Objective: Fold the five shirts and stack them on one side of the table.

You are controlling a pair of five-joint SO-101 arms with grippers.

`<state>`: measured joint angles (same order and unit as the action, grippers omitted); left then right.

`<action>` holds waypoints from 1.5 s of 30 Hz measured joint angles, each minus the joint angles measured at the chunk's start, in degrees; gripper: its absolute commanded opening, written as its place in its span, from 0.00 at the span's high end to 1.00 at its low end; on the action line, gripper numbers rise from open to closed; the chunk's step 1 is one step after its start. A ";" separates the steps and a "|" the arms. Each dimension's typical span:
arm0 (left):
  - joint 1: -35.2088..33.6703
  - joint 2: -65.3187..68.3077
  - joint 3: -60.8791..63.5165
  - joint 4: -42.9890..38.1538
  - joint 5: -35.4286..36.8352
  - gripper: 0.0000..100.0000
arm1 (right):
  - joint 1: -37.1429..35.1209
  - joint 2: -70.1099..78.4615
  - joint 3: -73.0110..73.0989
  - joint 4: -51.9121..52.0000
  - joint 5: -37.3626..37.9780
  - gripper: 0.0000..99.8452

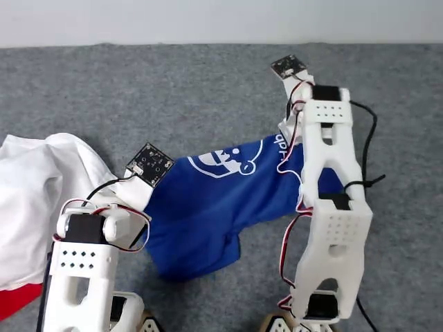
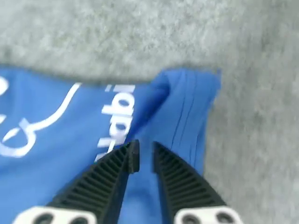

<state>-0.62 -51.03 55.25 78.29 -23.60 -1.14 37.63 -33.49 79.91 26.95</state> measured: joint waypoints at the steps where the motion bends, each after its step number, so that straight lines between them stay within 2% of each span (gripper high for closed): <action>1: 0.00 0.00 0.00 0.00 0.00 0.98 | 0.00 -1.05 0.00 2.20 0.00 0.78; 7: 0.00 0.00 0.00 0.00 0.00 0.98 | 5.19 -2.29 0.00 11.69 0.09 0.78; 12: 0.00 0.00 0.00 0.00 0.00 0.98 | 10.64 0.44 0.00 12.75 0.09 0.78; 17: 0.00 0.00 0.00 0.00 0.00 0.98 | 11.16 4.48 0.00 12.75 0.09 0.78; 25: 0.00 0.00 0.00 0.00 0.00 0.98 | 11.43 9.32 -0.35 12.75 0.00 0.99; 29: 0.00 0.00 0.00 0.00 0.00 0.98 | 11.34 9.67 -1.14 13.45 0.09 0.99; 35: 0.00 0.00 0.00 0.00 0.00 0.98 | 12.13 6.86 -1.14 20.13 0.09 0.99; 45: 0.00 0.00 0.00 0.00 0.00 0.98 | 21.27 0.18 2.46 20.48 5.10 0.99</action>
<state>-0.62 -51.03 55.25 78.29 -23.60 20.13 37.80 -31.03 100.40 32.04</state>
